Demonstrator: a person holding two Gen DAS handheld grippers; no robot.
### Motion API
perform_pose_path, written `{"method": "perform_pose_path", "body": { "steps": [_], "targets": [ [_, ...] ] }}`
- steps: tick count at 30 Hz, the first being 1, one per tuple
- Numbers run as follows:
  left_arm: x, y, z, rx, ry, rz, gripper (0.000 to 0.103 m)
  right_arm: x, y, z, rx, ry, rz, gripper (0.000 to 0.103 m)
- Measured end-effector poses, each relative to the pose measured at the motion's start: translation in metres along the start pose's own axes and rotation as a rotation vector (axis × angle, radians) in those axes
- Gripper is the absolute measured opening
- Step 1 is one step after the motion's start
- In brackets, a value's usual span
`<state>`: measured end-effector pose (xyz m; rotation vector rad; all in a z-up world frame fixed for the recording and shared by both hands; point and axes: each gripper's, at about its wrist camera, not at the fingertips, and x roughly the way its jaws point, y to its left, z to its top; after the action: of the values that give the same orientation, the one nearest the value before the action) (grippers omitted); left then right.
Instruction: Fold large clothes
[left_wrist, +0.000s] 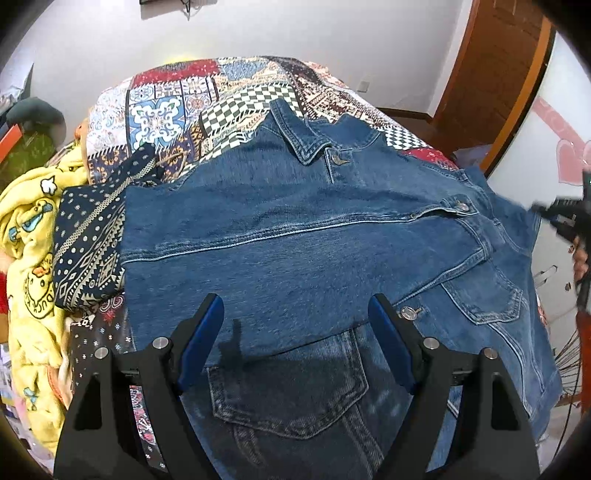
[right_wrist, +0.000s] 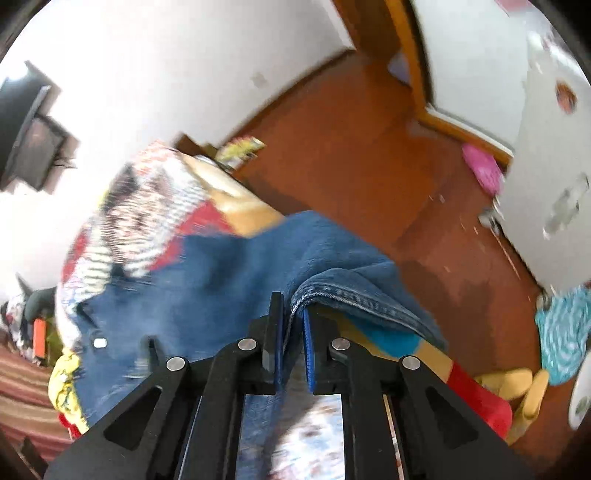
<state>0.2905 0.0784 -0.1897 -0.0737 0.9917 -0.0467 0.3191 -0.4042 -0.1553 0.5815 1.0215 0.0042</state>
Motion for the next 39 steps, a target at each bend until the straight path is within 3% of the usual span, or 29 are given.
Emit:
{"method": "perform_pose_path", "body": {
  "steps": [8, 14, 20, 24, 28, 31, 33, 39],
  "targets": [
    [-0.019, 0.019, -0.004, -0.038, -0.036, -0.014, 0.08, -0.052, 0.119, -0.011, -0.275, -0.089, 0.182, 0.007],
    [-0.029, 0.029, -0.012, -0.059, -0.04, -0.023, 0.08, -0.03, 0.182, -0.057, -0.467, 0.003, 0.26, 0.007],
    [-0.037, 0.022, -0.018, -0.03, -0.039, -0.025, 0.08, 0.035, 0.186, -0.103, -0.535, 0.192, 0.207, 0.007],
    [-0.041, 0.007, -0.012, 0.012, -0.045, -0.026, 0.08, 0.047, 0.179, -0.124, -0.557, 0.249, 0.159, 0.008],
    [-0.046, -0.022, 0.004, 0.08, -0.066, -0.04, 0.08, 0.031, 0.168, -0.124, -0.55, 0.265, 0.147, 0.01],
    [-0.049, -0.054, 0.022, 0.161, -0.091, -0.047, 0.08, 0.012, 0.157, -0.118, -0.563, 0.218, 0.14, 0.021],
    [-0.051, -0.076, 0.035, 0.219, -0.106, -0.056, 0.08, -0.005, 0.148, -0.111, -0.58, 0.144, 0.116, 0.038],
    [-0.036, -0.157, 0.073, 0.377, -0.12, -0.122, 0.084, -0.053, 0.106, -0.083, -0.564, -0.065, 0.02, 0.066]
  ]
}}
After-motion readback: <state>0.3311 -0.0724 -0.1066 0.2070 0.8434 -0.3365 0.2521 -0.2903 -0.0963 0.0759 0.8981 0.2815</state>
